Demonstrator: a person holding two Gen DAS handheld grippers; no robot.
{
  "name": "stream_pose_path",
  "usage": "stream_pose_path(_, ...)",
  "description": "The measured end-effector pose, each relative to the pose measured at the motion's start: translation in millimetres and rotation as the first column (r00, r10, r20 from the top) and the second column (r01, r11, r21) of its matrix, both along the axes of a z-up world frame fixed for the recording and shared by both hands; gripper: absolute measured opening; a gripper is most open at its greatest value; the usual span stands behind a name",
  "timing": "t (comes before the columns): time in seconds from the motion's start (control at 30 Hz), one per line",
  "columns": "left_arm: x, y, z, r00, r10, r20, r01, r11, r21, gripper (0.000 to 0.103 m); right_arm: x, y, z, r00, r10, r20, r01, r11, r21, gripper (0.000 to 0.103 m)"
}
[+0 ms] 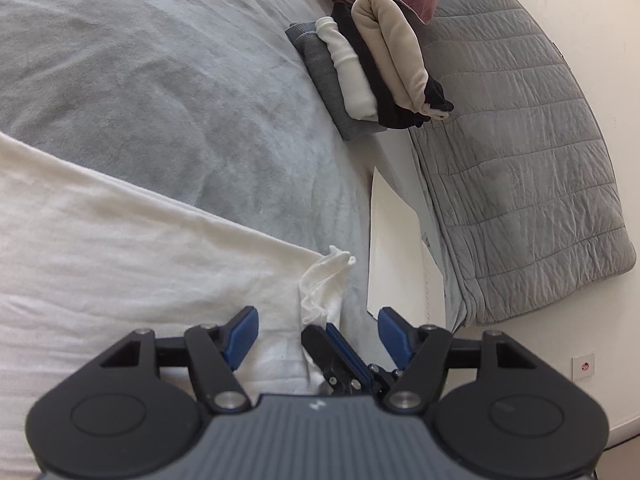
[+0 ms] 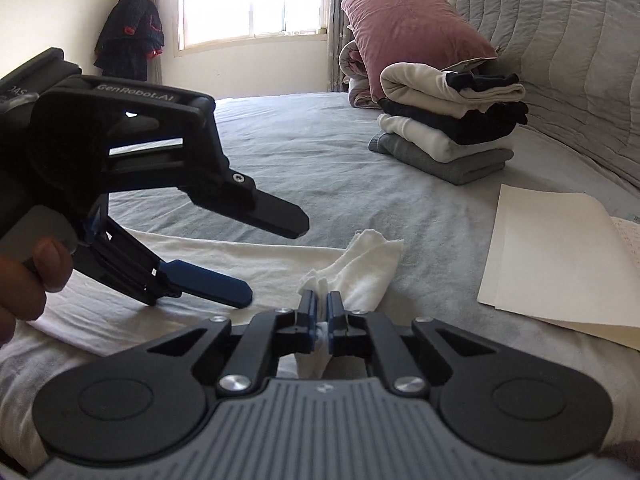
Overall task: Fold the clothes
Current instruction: 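Lift the cuff end with the right gripper and fold it over onto the waistband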
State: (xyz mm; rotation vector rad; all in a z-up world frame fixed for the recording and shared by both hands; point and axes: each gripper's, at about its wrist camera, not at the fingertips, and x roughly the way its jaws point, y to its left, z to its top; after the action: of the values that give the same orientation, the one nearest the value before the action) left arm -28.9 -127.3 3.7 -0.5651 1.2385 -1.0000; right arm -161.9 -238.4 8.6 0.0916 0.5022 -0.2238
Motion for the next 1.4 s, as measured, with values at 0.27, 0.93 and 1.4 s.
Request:
stream_pose_path(0.27, 0.6, -29.2, 14.1, 0.997, -0.008, 0.077, 0.003, 0.998, 0.065, 0.049, -10.7, 1.6, 16.5, 0.994, 0.078, 0.07, -0.082, 0.995, 0.06, 0.005)
stream_pose_path(0.93, 11.4, 63.5, 60.4, 0.915, 0.198, 0.351, -0.255, 0.959, 0.124, 0.004, 25.4, 70.3, 52.9, 0.954, 0.266, 0.137, -0.289, 0.936, 0.203, 0.005)
stream_pose_path(1.4, 39.7, 213.9, 71.8, 0.853, 0.361, 0.377, -0.444, 0.881, 0.162, 0.004, 90.3, 183.7, 66.0, 0.883, 0.448, 0.136, -0.469, 0.845, 0.258, 0.005)
